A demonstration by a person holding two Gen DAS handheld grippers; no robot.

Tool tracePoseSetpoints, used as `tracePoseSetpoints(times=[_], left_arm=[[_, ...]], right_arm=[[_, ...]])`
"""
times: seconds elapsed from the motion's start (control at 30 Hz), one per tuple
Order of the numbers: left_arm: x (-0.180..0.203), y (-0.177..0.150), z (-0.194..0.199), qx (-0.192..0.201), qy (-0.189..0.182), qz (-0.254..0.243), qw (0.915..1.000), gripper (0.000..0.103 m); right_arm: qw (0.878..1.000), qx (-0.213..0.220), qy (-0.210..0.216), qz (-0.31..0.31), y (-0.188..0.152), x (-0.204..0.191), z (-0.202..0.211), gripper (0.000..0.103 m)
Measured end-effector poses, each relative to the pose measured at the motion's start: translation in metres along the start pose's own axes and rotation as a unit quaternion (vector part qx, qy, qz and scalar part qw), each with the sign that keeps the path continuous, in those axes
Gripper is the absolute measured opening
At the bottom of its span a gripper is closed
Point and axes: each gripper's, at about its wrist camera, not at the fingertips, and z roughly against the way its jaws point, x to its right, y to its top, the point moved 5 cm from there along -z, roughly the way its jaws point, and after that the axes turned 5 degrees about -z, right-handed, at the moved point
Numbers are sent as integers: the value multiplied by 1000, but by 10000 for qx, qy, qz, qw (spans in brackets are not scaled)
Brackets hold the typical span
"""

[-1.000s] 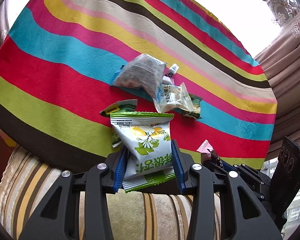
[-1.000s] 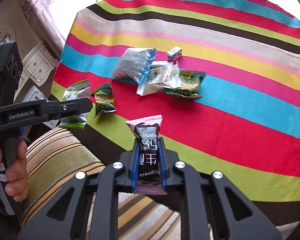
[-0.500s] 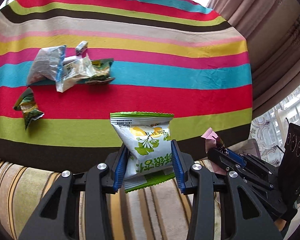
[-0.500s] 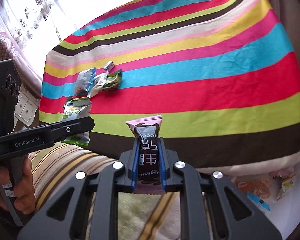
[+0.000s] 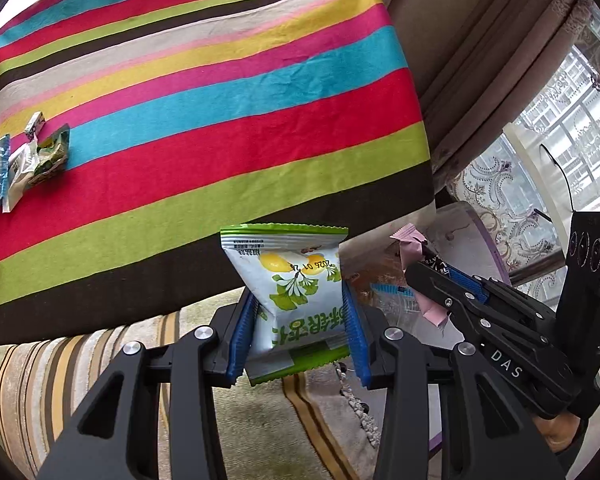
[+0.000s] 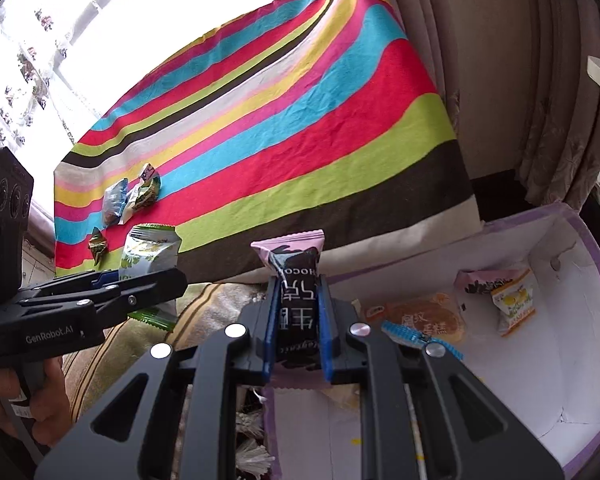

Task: Organize snacks
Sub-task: 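Carry both snacks into the white box and open both tools to release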

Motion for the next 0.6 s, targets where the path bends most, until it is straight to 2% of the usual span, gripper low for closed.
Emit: tracePoseSetpoints(times=[0.3, 0.4, 0.5, 0.57, 0.6], left_arm=[[35, -3, -20, -250, -211, -317, 9990, 40], [39, -3, -25, -324, -281, -365, 9984, 41], [41, -4, -26, -360, -309, -352, 9983, 45], [39, -4, -24, -335, -308, -305, 9985, 54], [37, -4, -22, -308, -292, -282, 9987, 59]], right_arm=[[9985, 62, -318, -445, -8, 48, 10, 18], [9972, 108, -461, -587, -7, 59, 13, 22], [9962, 189, -549, -649, -7, 63, 16, 35], [9955, 256, -684, -604, -6, 62, 19, 53], [9951, 312, -744, -564, -5, 61, 21, 57]])
